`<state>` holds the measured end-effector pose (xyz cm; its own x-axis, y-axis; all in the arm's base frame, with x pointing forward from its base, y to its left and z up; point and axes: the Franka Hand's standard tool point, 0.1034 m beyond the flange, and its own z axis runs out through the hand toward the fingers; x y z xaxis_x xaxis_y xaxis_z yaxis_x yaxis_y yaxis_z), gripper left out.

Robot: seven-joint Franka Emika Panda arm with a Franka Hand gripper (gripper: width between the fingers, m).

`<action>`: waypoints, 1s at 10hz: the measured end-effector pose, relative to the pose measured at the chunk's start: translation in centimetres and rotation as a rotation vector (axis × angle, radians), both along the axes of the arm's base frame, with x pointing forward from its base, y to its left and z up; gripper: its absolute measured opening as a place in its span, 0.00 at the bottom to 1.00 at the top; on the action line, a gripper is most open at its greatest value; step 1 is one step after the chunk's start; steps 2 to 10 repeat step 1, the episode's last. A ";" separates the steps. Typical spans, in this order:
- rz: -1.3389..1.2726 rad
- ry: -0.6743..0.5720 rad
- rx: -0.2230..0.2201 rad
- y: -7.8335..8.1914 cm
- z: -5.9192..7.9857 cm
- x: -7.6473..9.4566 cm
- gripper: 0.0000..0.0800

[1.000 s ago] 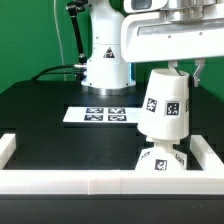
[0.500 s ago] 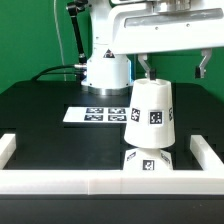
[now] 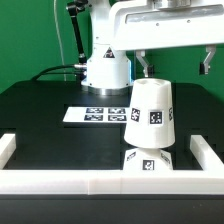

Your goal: Assemble lamp

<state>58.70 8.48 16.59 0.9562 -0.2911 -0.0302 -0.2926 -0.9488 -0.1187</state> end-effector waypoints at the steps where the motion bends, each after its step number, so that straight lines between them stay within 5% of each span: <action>1: 0.000 0.000 0.000 0.0 0.0 0.0 0.87; 10: 0.000 0.000 0.000 0.0 0.0 0.0 0.87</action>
Offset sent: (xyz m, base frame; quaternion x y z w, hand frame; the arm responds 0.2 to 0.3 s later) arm 0.0000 0.0000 0.0000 0.0000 0.0000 0.0000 1.0000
